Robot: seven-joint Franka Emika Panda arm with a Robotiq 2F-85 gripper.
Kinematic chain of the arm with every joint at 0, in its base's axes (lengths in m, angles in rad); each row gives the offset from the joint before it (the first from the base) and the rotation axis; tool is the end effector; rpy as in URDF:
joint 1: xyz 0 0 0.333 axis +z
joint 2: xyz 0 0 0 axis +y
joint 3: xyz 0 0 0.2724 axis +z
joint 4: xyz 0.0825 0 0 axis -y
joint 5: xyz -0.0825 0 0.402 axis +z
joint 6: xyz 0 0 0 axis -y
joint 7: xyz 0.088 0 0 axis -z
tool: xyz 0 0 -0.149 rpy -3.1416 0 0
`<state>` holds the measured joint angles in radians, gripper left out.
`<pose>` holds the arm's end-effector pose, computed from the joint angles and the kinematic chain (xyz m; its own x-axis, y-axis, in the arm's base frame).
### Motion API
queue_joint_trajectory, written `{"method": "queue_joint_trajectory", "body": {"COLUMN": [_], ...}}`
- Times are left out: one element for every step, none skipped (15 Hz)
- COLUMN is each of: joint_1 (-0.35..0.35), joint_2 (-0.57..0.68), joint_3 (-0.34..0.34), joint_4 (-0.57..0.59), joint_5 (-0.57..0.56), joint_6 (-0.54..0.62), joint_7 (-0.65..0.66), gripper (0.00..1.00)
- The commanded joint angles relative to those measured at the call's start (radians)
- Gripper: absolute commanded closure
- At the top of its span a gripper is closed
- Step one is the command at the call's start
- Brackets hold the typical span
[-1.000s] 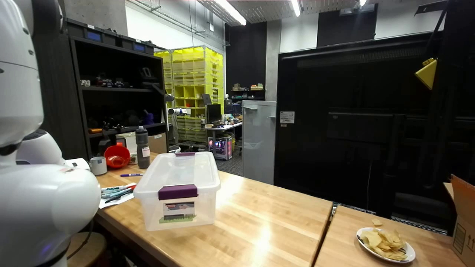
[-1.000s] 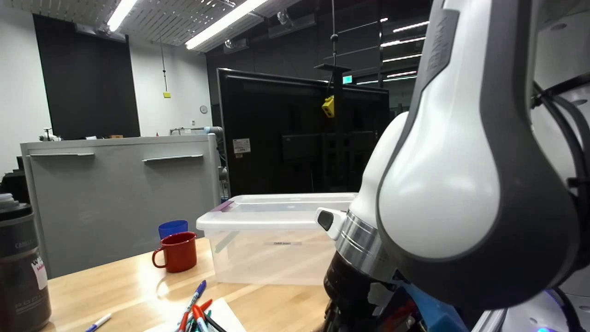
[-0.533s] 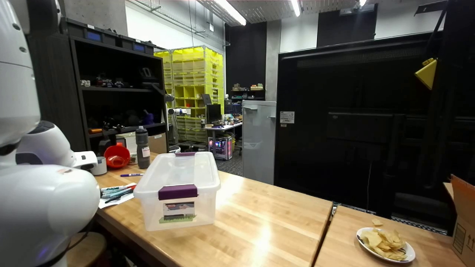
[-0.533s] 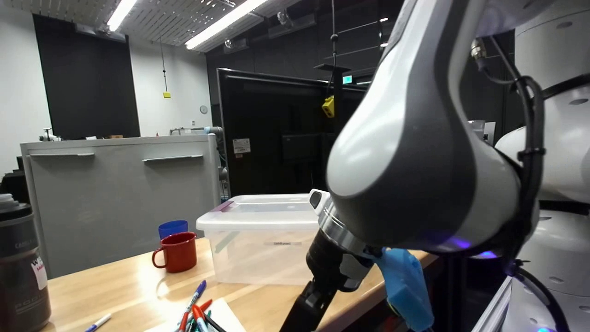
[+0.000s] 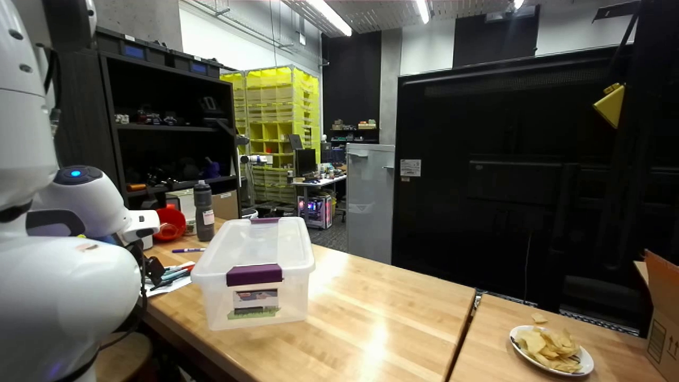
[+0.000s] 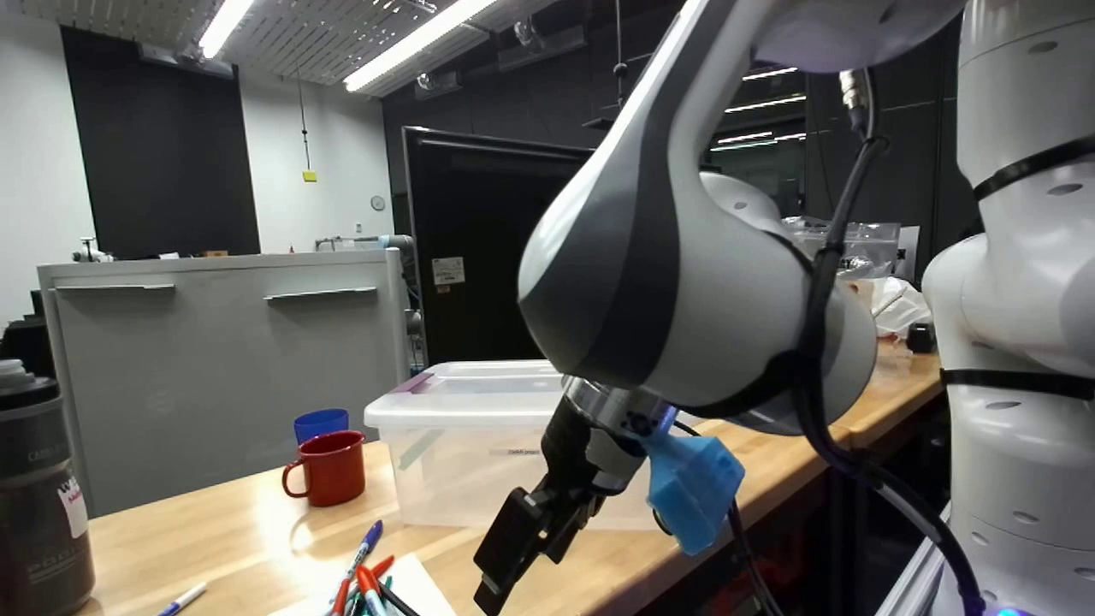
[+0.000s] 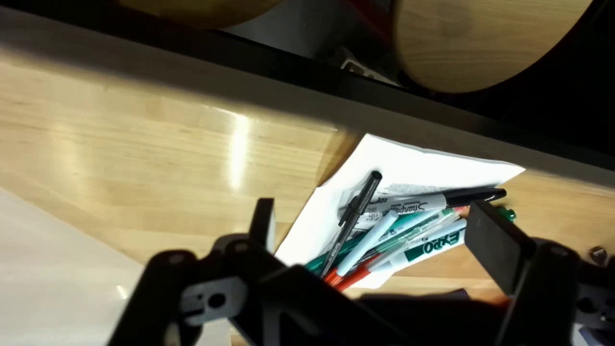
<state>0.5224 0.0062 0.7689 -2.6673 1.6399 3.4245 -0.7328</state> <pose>0.2265 0.3357 0.1738 0.8569 0.2297 0.4616 0.3492 -0.9172 -0.1918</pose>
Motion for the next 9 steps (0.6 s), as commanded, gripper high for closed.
{"method": "queue_joint_trajectory", "body": {"joint_1": [-0.003,-0.009,-0.012,-0.016,-0.023,-0.029,-0.035,-0.042,-0.049], "joint_2": [0.012,0.001,-0.01,-0.035,-0.062,-0.088,-0.107,-0.127,-0.142], "joint_3": [-0.003,-0.01,-0.014,-0.021,-0.029,-0.036,-0.045,-0.058,-0.076], "joint_4": [0.048,0.054,0.059,0.06,0.055,0.051,0.052,0.049,0.046], "joint_5": [0.052,0.056,0.063,0.068,0.072,0.082,0.094,0.107,0.126], "joint_6": [0.028,0.023,0.019,0.008,-0.007,-0.017,-0.023,-0.032,-0.047], "joint_7": [-0.079,-0.085,-0.088,-0.083,-0.081,-0.079,-0.079,-0.084,-0.089], "gripper": [0.0,0.0,0.0,0.0,0.0,0.0,0.0,0.0,0.0]}}
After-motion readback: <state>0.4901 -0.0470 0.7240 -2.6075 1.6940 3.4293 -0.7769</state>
